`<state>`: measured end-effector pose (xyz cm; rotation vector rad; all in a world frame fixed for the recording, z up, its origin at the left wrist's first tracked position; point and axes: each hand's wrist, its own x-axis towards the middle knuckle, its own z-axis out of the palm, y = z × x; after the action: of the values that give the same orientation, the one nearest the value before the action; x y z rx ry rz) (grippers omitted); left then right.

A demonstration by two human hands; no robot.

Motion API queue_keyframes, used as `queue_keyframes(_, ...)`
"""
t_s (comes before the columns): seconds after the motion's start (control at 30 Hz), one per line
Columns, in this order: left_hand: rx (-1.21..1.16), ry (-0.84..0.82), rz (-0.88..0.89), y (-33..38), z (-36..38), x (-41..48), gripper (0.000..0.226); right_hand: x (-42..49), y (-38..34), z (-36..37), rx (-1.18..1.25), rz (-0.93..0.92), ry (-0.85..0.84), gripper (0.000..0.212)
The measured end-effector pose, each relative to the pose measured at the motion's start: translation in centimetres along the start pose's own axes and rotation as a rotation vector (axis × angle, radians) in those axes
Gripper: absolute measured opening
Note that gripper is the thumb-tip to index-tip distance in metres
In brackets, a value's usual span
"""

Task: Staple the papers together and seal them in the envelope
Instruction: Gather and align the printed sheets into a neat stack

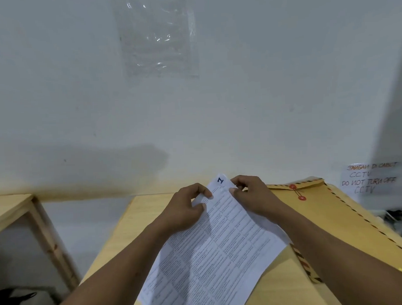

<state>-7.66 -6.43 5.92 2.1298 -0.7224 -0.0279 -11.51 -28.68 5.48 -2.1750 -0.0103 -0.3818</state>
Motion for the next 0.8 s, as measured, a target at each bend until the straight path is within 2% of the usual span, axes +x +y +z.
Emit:
queue_keyframes(0.4,-0.009,-0.013,0.025,1.6,5.6,2.4,0.025,-2.7,4.4,-2.2,-0.031,0.053,0.006,0.015)
queue_keyframes(0.6,-0.024,-0.063,-0.012,2.0,5.2,3.3,0.019,-2.6,5.1,-3.9,0.043,0.044,0.024,0.015)
queue_keyframes(0.73,-0.006,0.043,0.016,2.5,5.9,3.3,0.024,-2.4,4.5,-4.1,0.062,0.036,0.031,0.014)
queue_keyframes(0.8,-0.022,0.108,0.024,2.3,6.1,3.3,0.023,-2.7,4.4,-4.9,0.105,0.088,0.021,0.012)
